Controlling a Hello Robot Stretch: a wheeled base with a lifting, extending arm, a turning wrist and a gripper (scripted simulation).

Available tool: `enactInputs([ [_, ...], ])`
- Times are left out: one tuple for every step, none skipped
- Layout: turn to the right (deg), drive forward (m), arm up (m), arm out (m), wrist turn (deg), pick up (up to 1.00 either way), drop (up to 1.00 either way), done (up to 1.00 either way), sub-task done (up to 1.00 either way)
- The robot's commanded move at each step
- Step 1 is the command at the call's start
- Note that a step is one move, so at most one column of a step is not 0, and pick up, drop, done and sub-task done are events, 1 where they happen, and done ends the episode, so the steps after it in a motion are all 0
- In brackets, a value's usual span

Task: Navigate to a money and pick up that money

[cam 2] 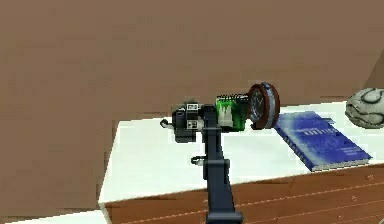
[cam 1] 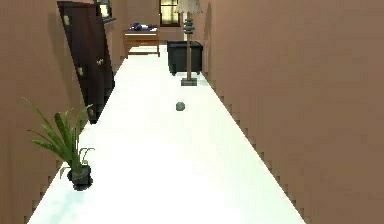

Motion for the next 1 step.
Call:
enactInputs([
  [0.0, 0.00, 0.00, 0.00, 0.0, 0.00, 0.00, 1.00, 0.00],
])
